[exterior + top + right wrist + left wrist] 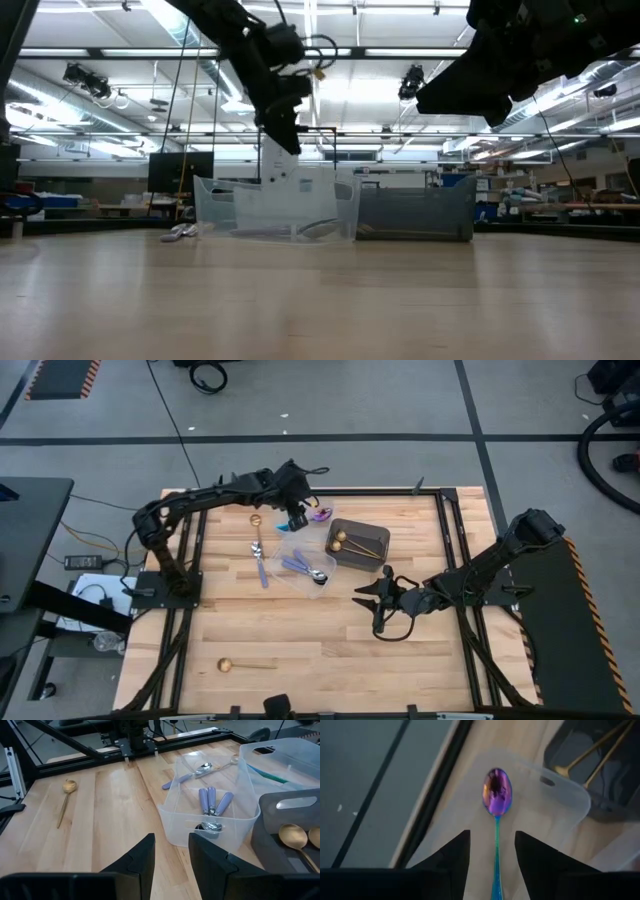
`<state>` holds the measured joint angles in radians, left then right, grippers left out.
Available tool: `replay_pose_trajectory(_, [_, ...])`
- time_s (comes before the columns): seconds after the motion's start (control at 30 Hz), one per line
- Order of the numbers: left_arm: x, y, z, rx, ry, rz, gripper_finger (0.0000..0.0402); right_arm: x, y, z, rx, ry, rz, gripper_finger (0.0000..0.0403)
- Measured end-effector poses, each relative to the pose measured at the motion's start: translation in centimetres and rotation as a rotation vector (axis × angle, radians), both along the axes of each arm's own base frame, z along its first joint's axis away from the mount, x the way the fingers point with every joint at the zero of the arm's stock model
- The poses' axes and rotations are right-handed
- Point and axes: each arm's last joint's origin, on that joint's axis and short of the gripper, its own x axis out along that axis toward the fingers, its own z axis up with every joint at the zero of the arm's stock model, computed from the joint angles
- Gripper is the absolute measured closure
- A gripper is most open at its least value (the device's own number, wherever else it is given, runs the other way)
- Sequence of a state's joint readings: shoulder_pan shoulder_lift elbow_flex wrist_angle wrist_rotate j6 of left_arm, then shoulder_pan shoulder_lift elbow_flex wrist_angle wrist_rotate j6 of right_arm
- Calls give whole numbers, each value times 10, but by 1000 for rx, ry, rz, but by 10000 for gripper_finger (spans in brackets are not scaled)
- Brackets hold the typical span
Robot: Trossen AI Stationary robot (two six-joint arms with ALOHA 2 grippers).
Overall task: Sort silverware by color (type)
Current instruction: Put the gold spoon into the black bin
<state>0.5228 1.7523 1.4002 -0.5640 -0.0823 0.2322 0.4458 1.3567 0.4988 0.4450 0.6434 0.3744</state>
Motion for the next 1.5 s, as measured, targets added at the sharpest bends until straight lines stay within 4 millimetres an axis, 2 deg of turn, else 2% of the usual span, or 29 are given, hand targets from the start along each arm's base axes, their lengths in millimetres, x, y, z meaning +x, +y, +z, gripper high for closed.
replay_pose_trajectory(0.1, [-6,-5,10,-4,-7,11,238,0,0,0,0,0,0,274])
replay_pose_trajectory(0.6, [-11,-21,5,-82,98,17,238,-2,4,0,-10,3,1,274])
replay_pose_trajectory(0.8, [-6,-48,15,-15,117,-23,256,-3,5,0,-16,2,-2,274])
replay_pose_trajectory(0.97, [-12,-68,29,-3,103,-33,269,-3,5,0,-17,2,-1,274])
replay_pose_trajectory(1.07, [-23,-80,24,11,81,-47,273,-3,6,-1,-16,3,3,274])
replay_pose_trajectory(1.2, [-45,-94,9,-11,57,-1,274,-3,6,0,-27,-4,-8,274])
replay_pose_trajectory(1.5, [-93,-135,-5,-91,-37,100,274,-2,3,1,-62,-5,-10,274])
